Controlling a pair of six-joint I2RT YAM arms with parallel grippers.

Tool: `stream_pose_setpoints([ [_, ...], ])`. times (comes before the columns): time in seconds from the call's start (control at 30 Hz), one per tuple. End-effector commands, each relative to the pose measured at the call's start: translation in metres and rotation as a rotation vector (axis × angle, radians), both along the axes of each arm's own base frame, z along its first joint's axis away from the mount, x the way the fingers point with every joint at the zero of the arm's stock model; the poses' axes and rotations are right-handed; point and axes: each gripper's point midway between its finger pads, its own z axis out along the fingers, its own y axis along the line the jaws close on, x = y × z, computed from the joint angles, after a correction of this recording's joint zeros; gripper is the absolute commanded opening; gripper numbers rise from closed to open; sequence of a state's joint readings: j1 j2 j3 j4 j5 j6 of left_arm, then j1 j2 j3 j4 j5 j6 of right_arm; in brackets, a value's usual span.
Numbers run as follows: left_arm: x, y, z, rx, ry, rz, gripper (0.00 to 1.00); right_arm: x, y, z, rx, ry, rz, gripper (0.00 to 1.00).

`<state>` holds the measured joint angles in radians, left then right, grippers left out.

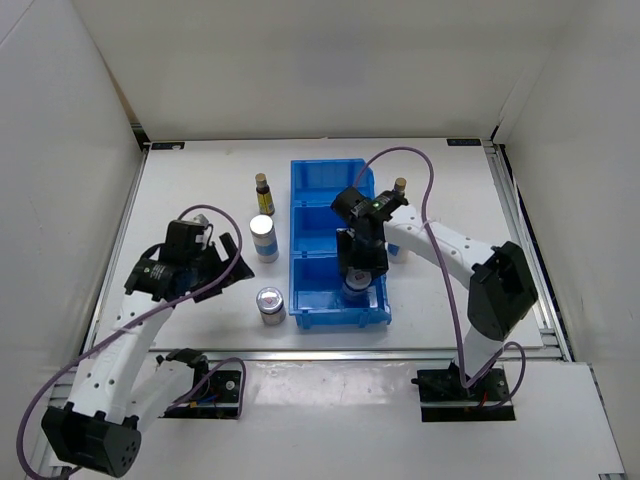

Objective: Organize the condiment bottles

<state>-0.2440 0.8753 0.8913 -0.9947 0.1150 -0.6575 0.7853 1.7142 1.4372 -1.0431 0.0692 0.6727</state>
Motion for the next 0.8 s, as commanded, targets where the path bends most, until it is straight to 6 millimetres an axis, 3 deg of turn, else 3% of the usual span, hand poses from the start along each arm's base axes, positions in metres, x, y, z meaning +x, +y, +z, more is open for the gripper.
stream_pose_setpoints([
  [0.0,0.005,-0.003,-0.007,0.031,0.011,0.007,1.0,0.001,0.007,-0.009,0.029,0.037,-0.032,0.37],
  [0.1,0.007,-0.008,-0.014,0.079,0.014,-0.022,1.0,-0.002,0.005,-0.015,0.014,0.052,-0.033,0.43],
  [0.23,0.012,-0.017,-0.024,0.144,0.013,-0.074,1.0,-0.002,0.005,-0.015,0.014,0.052,-0.033,0.63],
  [0.33,0.012,-0.03,-0.033,0.18,0.029,-0.128,1.0,0.003,0.001,-0.003,0.021,-0.004,-0.06,0.82],
  [0.37,0.011,-0.037,-0.034,0.189,0.019,-0.155,1.0,0.003,0.001,0.002,0.019,-0.029,-0.052,1.0],
  [0.53,0.009,-0.05,-0.05,0.243,0.06,-0.198,1.0,0.0,-0.015,0.009,-0.007,-0.094,-0.109,1.0],
  [0.77,0.007,-0.066,-0.062,0.302,0.093,-0.244,1.0,-0.006,-0.016,0.009,0.017,-0.16,-0.142,1.0],
])
